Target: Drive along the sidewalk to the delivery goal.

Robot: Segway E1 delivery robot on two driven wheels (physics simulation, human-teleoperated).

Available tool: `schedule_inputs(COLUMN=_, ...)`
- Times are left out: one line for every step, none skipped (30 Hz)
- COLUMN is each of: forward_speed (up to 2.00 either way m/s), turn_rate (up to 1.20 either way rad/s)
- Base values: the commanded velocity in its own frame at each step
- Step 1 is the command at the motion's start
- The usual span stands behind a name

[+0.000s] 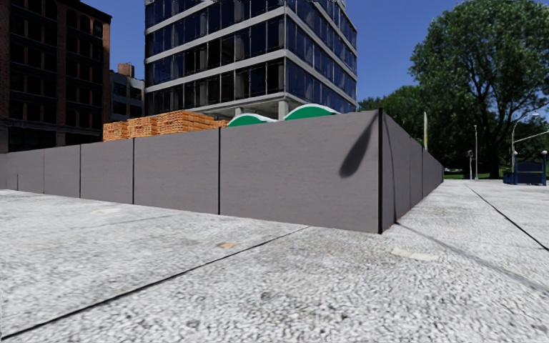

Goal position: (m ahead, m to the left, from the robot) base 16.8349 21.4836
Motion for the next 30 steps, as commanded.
schedule_inputs(forward_speed=1.50, turn_rate=0.57)
schedule_inputs(forward_speed=1.50, turn_rate=0.57)
schedule_inputs(forward_speed=1.50, turn_rate=0.57)
schedule_inputs(forward_speed=1.50, turn_rate=0.57)
schedule_inputs(forward_speed=1.50, turn_rate=0.57)
schedule_inputs(forward_speed=1.50, turn_rate=0.57)
schedule_inputs(forward_speed=1.50, turn_rate=0.57)
schedule_inputs(forward_speed=1.50, turn_rate=0.57)
schedule_inputs(forward_speed=1.50, turn_rate=0.57)
schedule_inputs(forward_speed=1.50, turn_rate=0.57)
schedule_inputs(forward_speed=1.50, turn_rate=0.57)
schedule_inputs(forward_speed=1.50, turn_rate=0.57)
schedule_inputs(forward_speed=1.50, turn_rate=0.57)
schedule_inputs(forward_speed=1.50, turn_rate=0.57)
schedule_inputs(forward_speed=1.50, turn_rate=0.57)
schedule_inputs(forward_speed=1.50, turn_rate=0.57)
schedule_inputs(forward_speed=1.50, turn_rate=0.57)
schedule_inputs(forward_speed=1.50, turn_rate=0.57)
schedule_inputs(forward_speed=1.50, turn_rate=0.57)
schedule_inputs(forward_speed=1.50, turn_rate=0.57)
schedule_inputs(forward_speed=1.50, turn_rate=0.57)
schedule_inputs(forward_speed=1.50, turn_rate=0.57)
schedule_inputs(forward_speed=1.50, turn_rate=0.57)
schedule_inputs(forward_speed=1.50, turn_rate=0.57)
schedule_inputs(forward_speed=1.50, turn_rate=0.57)
schedule_inputs(forward_speed=1.50, turn_rate=0.57)
schedule_inputs(forward_speed=1.50, turn_rate=0.57)
schedule_inputs(forward_speed=1.50, turn_rate=0.57)
schedule_inputs(forward_speed=1.50, turn_rate=0.57)
schedule_inputs(forward_speed=1.50, turn_rate=0.57)
